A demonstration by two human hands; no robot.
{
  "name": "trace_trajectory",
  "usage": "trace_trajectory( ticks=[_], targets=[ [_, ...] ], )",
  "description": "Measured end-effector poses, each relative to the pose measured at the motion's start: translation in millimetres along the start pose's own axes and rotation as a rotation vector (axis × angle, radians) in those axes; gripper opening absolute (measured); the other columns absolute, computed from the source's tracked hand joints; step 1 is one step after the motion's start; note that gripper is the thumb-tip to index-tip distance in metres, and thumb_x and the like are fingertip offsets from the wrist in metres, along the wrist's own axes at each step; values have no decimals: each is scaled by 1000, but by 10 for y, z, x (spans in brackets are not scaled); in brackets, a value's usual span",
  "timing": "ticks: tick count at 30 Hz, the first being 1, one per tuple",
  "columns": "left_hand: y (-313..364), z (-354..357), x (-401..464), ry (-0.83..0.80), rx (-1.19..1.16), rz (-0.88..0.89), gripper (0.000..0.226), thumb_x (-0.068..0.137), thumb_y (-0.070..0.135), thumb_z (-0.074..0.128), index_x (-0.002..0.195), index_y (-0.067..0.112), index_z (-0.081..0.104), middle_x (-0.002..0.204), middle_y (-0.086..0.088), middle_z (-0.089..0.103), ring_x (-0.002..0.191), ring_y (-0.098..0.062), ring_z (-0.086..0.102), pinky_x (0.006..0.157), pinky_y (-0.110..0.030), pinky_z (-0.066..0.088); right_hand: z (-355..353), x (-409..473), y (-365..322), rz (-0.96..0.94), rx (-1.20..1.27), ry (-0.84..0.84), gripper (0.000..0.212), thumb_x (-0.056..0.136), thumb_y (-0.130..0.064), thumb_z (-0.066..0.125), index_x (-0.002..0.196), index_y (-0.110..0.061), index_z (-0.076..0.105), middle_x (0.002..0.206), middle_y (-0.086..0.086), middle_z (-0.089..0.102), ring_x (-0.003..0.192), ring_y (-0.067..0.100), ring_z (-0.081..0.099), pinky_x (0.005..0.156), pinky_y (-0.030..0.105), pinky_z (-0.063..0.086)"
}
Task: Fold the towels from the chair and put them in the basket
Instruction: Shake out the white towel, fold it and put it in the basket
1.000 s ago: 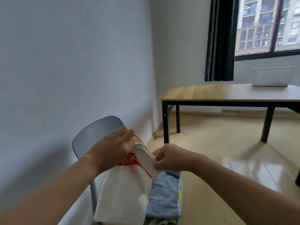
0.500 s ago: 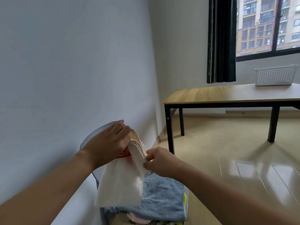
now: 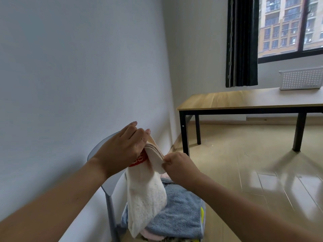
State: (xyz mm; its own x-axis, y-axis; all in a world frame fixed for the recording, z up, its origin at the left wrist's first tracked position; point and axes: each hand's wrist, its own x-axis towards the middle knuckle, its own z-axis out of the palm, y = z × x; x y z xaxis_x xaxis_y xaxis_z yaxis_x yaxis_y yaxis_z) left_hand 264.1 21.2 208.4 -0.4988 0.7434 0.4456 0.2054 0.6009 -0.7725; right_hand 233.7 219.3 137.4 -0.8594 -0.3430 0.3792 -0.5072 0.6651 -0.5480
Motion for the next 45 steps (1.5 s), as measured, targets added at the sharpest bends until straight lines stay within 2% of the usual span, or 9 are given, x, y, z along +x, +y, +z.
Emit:
trace_trajectory(
  ticks=[3,7,11,16,19,25,34,41,45],
  targets=[
    [26,10,-20,0,59,-22,43,96,0,29,135,-9,46,104,-19,57,98,-36,56,104,-48,43,-43,45,67,-35,-64,102,28,92,-15,45,89,-4,71,87,6,64,72,18,59,65,28,52],
    [163,77,-38,-119,58,-198,51,81,-5,49,132,-11,48,99,-22,56,84,-34,52,83,-45,53,-239,86,45,-93,-74,171,27,97,-19,48,88,-4,68,90,3,59,73,14,58,66,21,53],
    [288,41,28,-277,-65,-350,37,63,-5,70,100,-2,65,84,-16,57,71,-28,55,63,-38,54,-435,151,24,-177,-207,91,27,96,-22,49,89,-6,69,92,2,57,75,14,58,68,21,53],
    [305,-16,159,-375,-211,-496,25,84,1,51,107,12,48,107,-8,49,92,-22,52,78,-30,45,-744,225,-17,-247,-300,-95,22,94,-23,52,87,-11,68,93,-3,55,78,14,59,68,19,50],
    [251,-1,218,-405,-315,-541,21,89,4,43,109,12,42,114,-8,39,84,-19,46,73,-28,41,-911,237,-48,-250,-323,-171,16,92,-22,54,86,-13,66,92,-5,53,79,13,58,67,18,49],
    [175,47,222,-385,-431,-439,12,93,17,42,102,16,35,107,-4,40,81,-19,44,72,-28,34,-1128,211,-25,-201,-224,-213,12,83,-23,63,74,-26,55,85,-8,54,74,7,52,64,17,41],
    [244,-2,262,-399,-544,-401,10,96,23,39,89,24,32,101,1,52,82,-15,34,76,-26,27,-1208,142,-9,-117,-164,-365,12,88,-21,59,77,-20,62,73,0,59,64,7,51,58,16,41],
    [198,-211,253,-548,-669,-412,30,96,39,27,68,26,32,70,5,47,76,-20,49,65,-31,33,-1159,-15,73,-307,-265,-226,13,99,-35,40,110,-29,42,103,-11,50,90,7,51,76,23,53],
    [204,-223,242,-481,-628,-387,24,95,38,26,76,25,33,67,4,47,72,-20,47,60,-32,30,-1142,-4,121,-380,-384,-217,37,102,-35,28,139,-30,30,115,-18,36,109,-2,34,95,20,41]
  ],
)
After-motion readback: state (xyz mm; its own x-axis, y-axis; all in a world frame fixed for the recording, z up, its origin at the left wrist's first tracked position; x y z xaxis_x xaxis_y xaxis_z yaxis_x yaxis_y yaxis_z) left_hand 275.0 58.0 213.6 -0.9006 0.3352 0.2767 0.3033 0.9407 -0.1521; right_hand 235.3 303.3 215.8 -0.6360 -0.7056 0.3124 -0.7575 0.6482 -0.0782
